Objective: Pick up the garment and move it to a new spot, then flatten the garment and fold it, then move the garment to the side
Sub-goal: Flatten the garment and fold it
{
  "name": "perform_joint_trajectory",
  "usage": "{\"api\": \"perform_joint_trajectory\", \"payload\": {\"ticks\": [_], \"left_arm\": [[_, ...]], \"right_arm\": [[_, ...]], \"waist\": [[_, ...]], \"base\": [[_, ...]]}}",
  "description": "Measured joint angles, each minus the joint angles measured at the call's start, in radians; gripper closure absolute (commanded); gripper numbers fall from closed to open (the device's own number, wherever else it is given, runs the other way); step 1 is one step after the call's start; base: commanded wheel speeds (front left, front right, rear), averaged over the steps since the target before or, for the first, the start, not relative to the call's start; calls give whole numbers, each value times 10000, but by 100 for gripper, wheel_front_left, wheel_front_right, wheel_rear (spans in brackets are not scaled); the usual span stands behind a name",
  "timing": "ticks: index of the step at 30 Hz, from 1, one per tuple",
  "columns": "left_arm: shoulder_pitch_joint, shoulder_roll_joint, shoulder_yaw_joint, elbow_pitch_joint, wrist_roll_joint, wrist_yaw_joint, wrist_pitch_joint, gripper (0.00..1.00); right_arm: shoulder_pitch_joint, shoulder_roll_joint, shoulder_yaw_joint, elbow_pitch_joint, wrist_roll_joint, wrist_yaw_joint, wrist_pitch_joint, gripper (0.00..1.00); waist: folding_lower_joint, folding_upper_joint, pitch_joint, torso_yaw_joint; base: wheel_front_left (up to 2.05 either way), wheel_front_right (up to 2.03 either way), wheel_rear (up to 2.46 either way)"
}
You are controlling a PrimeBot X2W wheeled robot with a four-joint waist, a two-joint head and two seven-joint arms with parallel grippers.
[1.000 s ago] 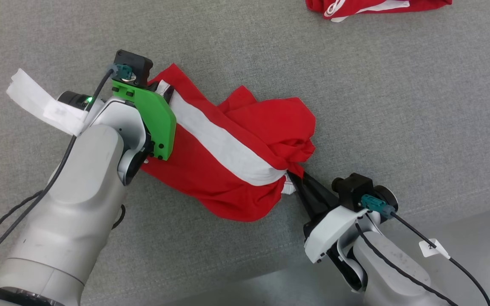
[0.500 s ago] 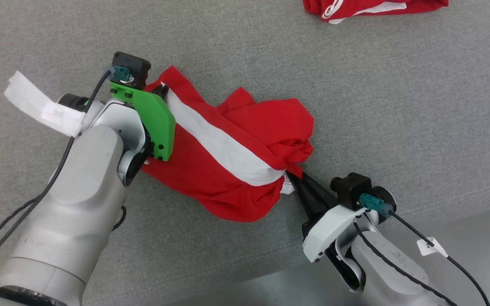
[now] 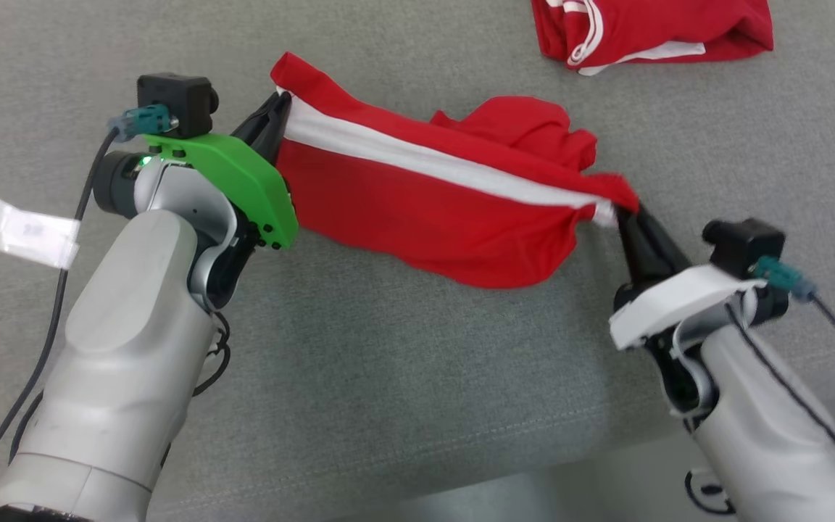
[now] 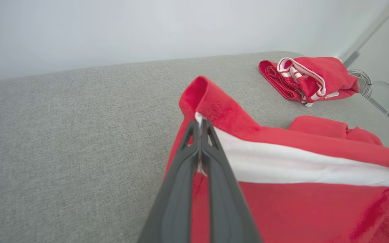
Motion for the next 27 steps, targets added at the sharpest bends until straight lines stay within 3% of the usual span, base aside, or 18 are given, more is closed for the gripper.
{"api": "perform_joint_trajectory", "payload": {"ticks": [5,9,17,27], "left_arm": [[437,63,232,-368,-339,0,-443,100],[840,73,692,-775,-819,0,-713,100],[1152,1118,1413,-1891,-1267,-15,-683,100],[1843,2057,2470,-4439,-2376,46,59,100]], "right_arm": [[-589,-464,-107,-803,418,654,127,100],[-1028,-621,-138,-1618,915,930,644,100],[-1774,-1206,54,-3317,1584,1131,1988,100],[-1490,-1662,-79,-5649,3193,1137,3559,100]], "waist": [[0,0,-454,274],[0,0,-878,492],[0,0,-1816,827],[0,0,-2798,939]], "base": [[0,0,0],[0,0,0],[0,0,0],[0,0,0]]}}
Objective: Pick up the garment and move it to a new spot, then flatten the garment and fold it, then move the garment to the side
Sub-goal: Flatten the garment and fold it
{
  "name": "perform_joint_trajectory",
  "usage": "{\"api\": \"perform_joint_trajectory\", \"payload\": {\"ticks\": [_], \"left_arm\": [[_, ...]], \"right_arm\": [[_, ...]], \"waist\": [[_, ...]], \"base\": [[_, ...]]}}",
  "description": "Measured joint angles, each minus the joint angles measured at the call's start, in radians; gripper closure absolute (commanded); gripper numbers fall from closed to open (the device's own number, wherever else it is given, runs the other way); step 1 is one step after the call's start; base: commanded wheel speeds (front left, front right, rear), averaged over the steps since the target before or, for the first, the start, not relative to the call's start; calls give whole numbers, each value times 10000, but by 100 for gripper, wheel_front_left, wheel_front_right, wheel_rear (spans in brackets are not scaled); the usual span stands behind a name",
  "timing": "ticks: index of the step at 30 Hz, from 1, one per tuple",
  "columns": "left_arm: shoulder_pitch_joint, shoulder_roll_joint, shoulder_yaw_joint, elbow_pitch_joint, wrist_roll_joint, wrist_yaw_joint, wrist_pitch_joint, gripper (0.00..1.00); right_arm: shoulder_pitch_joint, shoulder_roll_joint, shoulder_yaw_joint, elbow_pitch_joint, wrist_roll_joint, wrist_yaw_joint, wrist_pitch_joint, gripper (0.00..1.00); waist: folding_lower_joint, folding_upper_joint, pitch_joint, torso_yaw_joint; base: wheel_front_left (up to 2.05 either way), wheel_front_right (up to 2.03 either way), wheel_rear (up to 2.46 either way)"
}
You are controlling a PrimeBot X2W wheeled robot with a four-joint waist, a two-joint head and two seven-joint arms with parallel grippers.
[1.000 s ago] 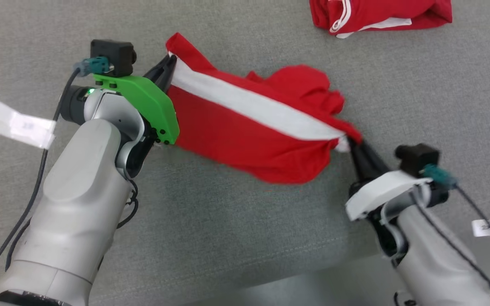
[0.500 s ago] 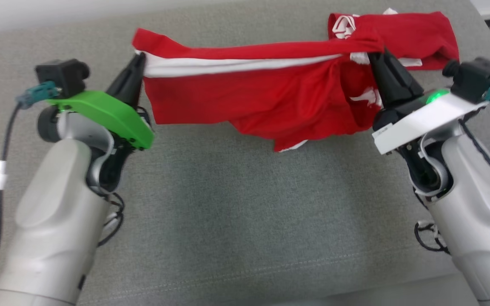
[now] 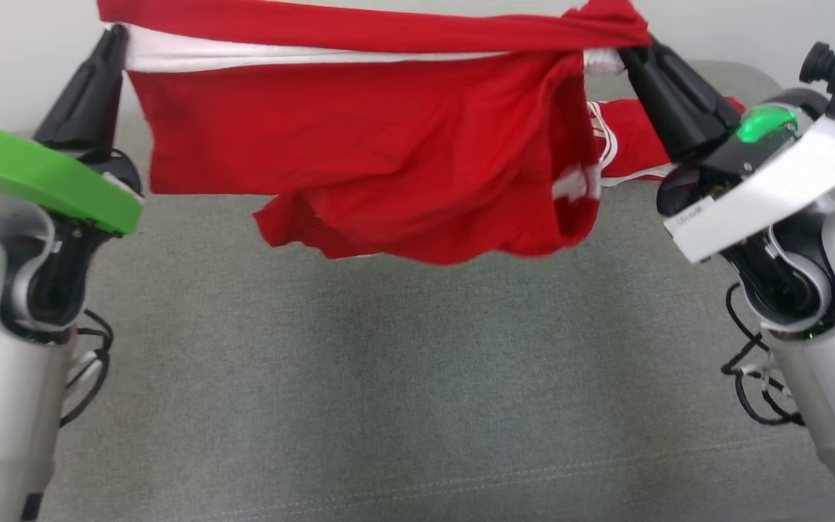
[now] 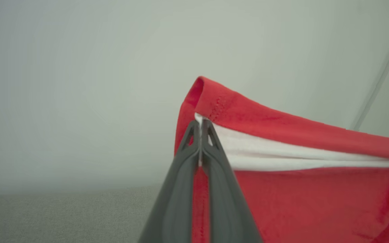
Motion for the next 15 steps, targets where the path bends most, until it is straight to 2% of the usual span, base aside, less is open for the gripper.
{"api": "perform_joint_trajectory", "payload": {"ticks": [4,8,11,15], "left_arm": [[314,353,284,-1166,-309,280,529,100],[605,499,401,-2146,-629,591,1074,100],[837,679,570,-2660,-721,853,1406,100],[1090,748,662,-3026,-823,1012,1555,100]], "right_arm": [[549,-370,-157,-709,293,-21,617,100],[760,-777,-533,-1285,499,-297,1083,100],[797,-899,-617,-1639,731,-451,1438,100],[990,-989,-598,-1726,869,-476,1730,100]], "waist": [[0,0,4,-73],[0,0,170,-105],[0,0,339,-108],[0,0,501,-100]], "base": [[0,0,0],[0,0,0],[0,0,0],[0,0,0]]}}
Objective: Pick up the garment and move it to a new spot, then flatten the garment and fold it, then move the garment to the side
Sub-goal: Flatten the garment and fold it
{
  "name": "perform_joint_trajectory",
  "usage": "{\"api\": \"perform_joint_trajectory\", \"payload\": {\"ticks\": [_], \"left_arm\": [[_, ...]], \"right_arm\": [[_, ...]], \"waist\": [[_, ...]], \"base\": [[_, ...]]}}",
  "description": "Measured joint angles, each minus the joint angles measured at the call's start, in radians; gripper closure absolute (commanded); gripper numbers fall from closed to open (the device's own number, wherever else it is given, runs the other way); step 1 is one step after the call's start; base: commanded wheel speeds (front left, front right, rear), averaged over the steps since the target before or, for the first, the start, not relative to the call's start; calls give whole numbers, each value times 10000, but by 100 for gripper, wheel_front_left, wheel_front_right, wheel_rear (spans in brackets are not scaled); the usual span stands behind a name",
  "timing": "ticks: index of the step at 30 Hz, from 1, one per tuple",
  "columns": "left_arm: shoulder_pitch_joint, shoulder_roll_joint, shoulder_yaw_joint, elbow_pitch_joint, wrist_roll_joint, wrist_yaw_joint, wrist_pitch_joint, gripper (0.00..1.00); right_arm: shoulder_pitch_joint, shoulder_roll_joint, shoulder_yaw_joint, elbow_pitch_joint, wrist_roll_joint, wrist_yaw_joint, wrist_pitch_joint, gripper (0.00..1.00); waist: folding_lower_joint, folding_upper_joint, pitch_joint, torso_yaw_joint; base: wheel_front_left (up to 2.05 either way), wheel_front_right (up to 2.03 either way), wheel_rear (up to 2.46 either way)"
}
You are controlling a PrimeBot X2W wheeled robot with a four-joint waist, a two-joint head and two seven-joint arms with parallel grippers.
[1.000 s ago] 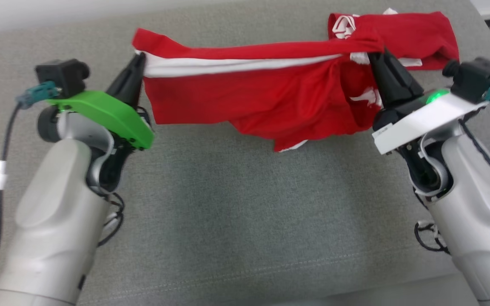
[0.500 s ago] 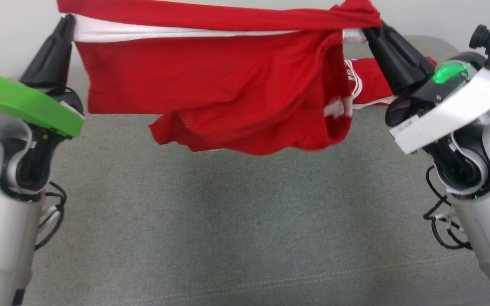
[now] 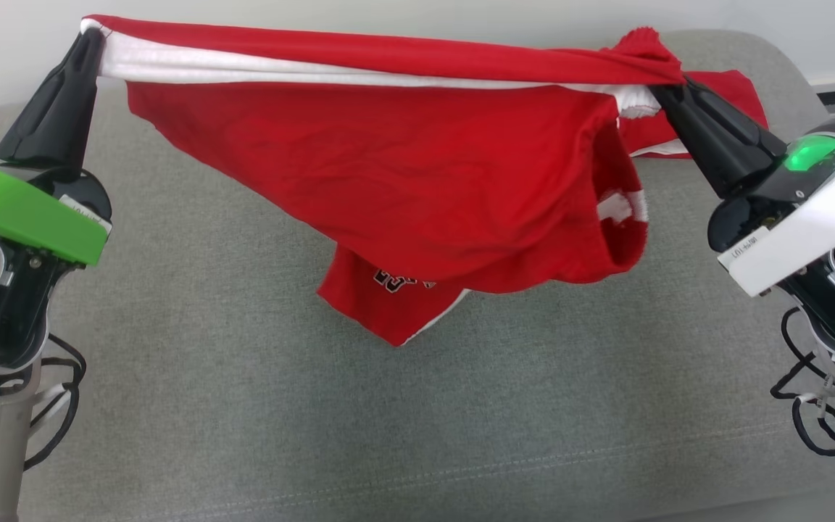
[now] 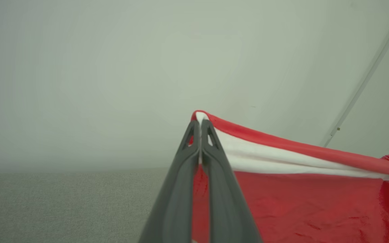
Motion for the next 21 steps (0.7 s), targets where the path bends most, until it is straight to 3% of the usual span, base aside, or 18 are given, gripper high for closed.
{"api": "perform_joint_trajectory", "payload": {"ticks": [18,21], "left_arm": [[1056,437,591,-2171,-476,851,826,100],[1261,604,719,-2709,-585,995,1135,100]], "right_arm": [[807,-717,69,-849,612,-355,1369,100],[966,-740,-96,-1331,926,-658,1618,100]], "waist": [[0,0,264,9],[0,0,350,-8]], "base": [[0,0,0],[0,0,0]]}}
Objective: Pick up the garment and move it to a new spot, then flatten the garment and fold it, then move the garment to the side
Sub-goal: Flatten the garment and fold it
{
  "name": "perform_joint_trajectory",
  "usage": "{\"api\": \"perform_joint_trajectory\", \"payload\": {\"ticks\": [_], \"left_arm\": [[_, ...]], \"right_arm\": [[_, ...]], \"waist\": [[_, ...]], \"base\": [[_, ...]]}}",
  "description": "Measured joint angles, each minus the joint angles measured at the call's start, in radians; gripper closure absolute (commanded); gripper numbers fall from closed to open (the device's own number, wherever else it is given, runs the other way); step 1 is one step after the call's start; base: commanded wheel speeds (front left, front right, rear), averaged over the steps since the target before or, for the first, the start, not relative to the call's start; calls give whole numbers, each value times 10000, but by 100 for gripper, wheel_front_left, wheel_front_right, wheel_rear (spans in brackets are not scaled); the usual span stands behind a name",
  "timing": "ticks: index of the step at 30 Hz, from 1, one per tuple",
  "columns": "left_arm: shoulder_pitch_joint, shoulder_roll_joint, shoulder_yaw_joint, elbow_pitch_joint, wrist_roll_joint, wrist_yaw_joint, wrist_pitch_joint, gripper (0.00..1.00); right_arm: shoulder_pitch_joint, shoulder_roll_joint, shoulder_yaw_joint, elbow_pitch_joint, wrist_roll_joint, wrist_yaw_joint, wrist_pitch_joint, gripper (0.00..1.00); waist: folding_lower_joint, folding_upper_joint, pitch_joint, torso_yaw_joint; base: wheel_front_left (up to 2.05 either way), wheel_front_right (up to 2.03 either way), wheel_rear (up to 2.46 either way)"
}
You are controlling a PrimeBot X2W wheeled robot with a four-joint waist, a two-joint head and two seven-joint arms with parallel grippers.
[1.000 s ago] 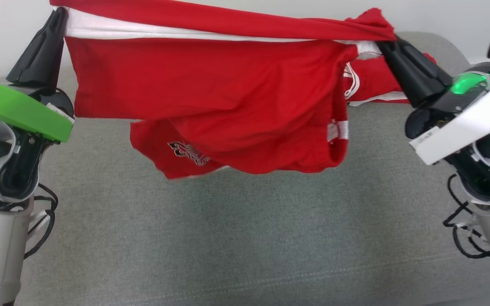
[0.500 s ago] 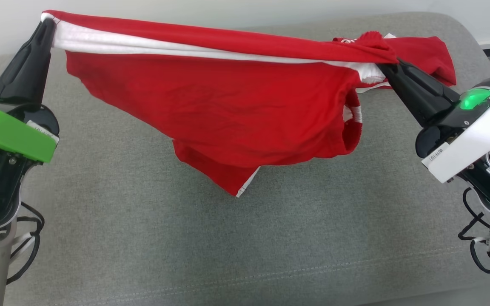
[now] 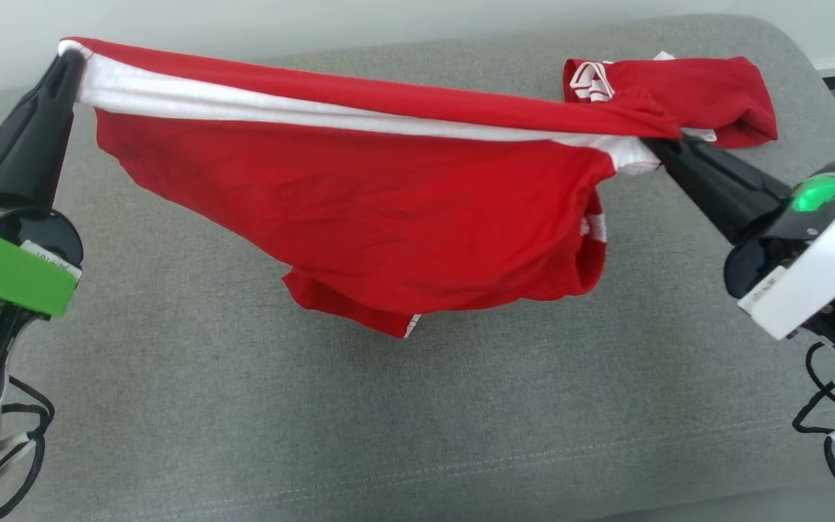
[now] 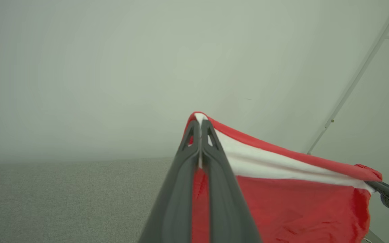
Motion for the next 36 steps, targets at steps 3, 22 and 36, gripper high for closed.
{"api": "perform_joint_trajectory", "payload": {"ticks": [3,22,36], "left_arm": [[8,77,94,-265,-148,61,236,100],[-4696,-104,-949,2460,669,107,1160,100],[-5827,-1779,-966,3952,863,102,-382,100]], "right_arm": [[-16,2,-265,-307,347,-211,151,100],[-5273,2489,-2215,3824,-412,-1244,-284,100],[-6150,2807,-1693,5917,-1747,-1279,-882,100]], "waist": [[0,0,167,4],[0,0,2384,452],[2,0,4006,1240]], "base": [[0,0,0],[0,0,0],[0,0,0]]}}
